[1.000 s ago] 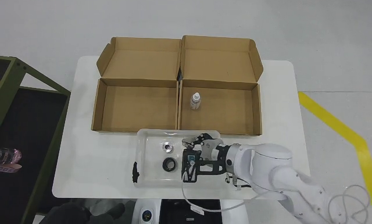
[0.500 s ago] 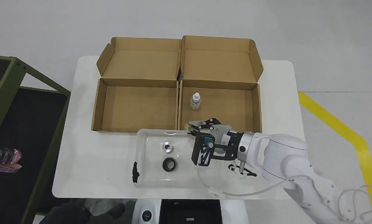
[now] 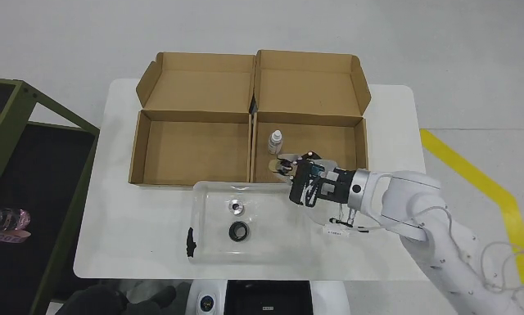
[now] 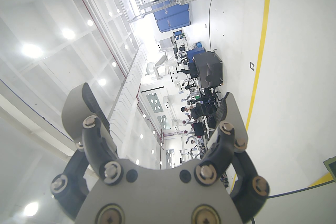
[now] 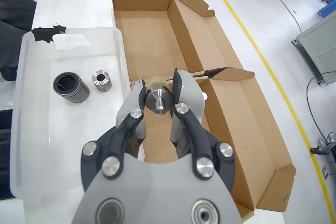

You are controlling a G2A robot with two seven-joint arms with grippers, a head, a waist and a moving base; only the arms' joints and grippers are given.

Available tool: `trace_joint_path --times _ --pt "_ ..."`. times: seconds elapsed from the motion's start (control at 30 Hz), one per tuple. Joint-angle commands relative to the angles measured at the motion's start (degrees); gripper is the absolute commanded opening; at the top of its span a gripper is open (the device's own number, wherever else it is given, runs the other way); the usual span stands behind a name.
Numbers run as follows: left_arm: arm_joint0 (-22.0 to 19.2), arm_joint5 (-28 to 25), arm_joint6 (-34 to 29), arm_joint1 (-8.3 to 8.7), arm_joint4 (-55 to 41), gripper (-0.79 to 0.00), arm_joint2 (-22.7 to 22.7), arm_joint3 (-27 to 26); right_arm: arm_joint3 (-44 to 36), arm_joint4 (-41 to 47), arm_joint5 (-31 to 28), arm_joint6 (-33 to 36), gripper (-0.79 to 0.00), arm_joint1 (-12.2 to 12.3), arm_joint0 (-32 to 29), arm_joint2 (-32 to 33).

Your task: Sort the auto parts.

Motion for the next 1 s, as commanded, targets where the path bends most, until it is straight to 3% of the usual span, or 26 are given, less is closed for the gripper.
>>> trace_joint_path --times 0.0,0.37,0.97 --pt "0.0 0.0 0.0 0.0 0.0 0.0 0.0 0.0 1.2 0.5 0.1 -0.1 -0.785 0.0 0.2 0.6" --pt "0.0 0.0 0.0 0.0 0.0 0.0 0.0 0.0 6.7 3.7 -0.3 3.7 -0.785 -0.1 2.8 1.6" --pt "0.0 0.0 0.0 0.0 0.0 0.0 0.0 0.0 18.8 5.4 -0.2 11.9 -0.785 -2.1 13.2 -6.0"
